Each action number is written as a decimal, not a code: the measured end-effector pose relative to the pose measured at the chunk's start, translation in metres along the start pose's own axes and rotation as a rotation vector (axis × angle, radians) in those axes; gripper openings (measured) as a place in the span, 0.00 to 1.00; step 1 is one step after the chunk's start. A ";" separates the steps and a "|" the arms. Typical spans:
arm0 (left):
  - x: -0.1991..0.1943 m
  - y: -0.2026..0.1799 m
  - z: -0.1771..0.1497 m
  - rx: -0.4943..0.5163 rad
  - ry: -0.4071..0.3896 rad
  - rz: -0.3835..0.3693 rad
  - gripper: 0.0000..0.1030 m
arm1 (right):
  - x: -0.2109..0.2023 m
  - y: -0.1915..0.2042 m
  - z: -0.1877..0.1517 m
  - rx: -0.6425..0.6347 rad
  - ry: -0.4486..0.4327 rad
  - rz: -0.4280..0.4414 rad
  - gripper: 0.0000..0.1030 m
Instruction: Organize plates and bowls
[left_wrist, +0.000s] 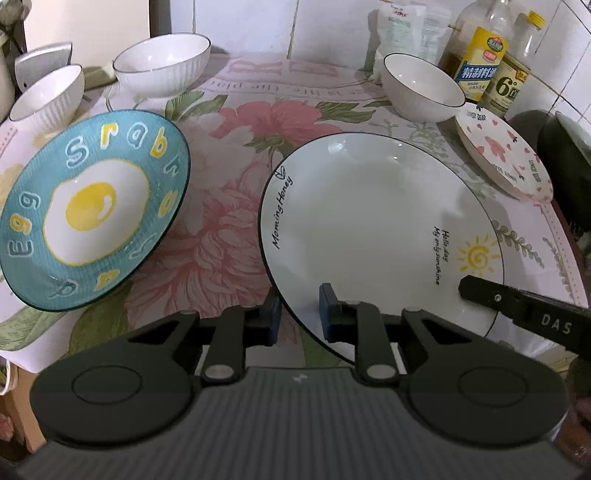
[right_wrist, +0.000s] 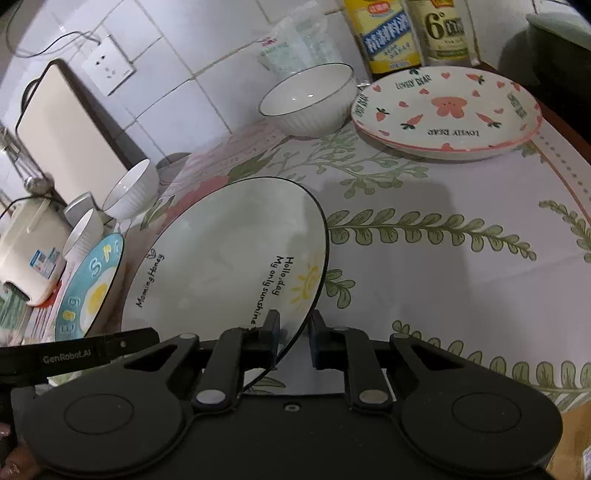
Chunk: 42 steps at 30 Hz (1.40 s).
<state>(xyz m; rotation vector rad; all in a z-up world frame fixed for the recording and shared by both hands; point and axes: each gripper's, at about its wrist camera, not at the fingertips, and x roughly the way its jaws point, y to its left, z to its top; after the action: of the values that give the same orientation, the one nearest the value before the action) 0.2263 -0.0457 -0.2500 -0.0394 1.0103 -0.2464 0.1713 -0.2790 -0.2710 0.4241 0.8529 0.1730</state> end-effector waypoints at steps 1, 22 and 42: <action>-0.002 -0.001 0.000 0.007 -0.011 0.007 0.19 | -0.002 0.001 0.001 -0.017 -0.003 0.006 0.21; -0.010 0.016 0.067 -0.010 -0.121 0.143 0.20 | 0.034 0.038 0.069 -0.083 -0.002 0.154 0.23; 0.058 0.016 0.128 0.002 -0.005 0.165 0.20 | 0.101 0.020 0.107 -0.042 0.044 0.123 0.24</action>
<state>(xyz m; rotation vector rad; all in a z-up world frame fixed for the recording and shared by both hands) 0.3663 -0.0531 -0.2330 0.0455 1.0027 -0.0965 0.3183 -0.2607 -0.2705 0.4349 0.8648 0.3141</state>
